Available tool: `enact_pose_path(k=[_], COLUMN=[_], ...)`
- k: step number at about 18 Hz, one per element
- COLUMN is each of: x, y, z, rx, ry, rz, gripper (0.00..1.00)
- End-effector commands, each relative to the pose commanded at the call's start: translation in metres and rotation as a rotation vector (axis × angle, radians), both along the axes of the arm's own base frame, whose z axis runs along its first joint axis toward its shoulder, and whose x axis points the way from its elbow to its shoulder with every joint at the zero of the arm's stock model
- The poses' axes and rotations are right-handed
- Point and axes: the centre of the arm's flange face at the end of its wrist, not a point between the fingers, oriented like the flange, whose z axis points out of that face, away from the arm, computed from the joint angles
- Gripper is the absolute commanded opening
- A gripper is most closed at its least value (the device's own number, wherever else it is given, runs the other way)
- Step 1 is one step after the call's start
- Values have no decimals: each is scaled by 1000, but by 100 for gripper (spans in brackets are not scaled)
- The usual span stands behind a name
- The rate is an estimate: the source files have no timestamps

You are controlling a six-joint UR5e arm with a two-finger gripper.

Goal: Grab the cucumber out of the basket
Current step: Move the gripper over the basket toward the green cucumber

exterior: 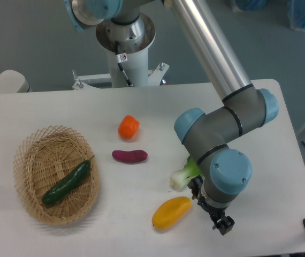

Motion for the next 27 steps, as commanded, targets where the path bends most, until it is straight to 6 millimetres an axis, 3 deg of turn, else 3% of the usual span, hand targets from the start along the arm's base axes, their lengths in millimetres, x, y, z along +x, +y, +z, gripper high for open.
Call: enact_pose_path(k=[8, 14, 20, 24, 27], x=[11, 60, 149, 219, 271], y=[5, 7, 6, 28, 46], z=[1, 8, 30, 40, 37], rx=[-3, -12, 6, -1, -23], ry=[-4, -41, -111, -119, -125], rz=[12, 78, 148, 175, 223], gripper=[100, 100, 100, 100, 100])
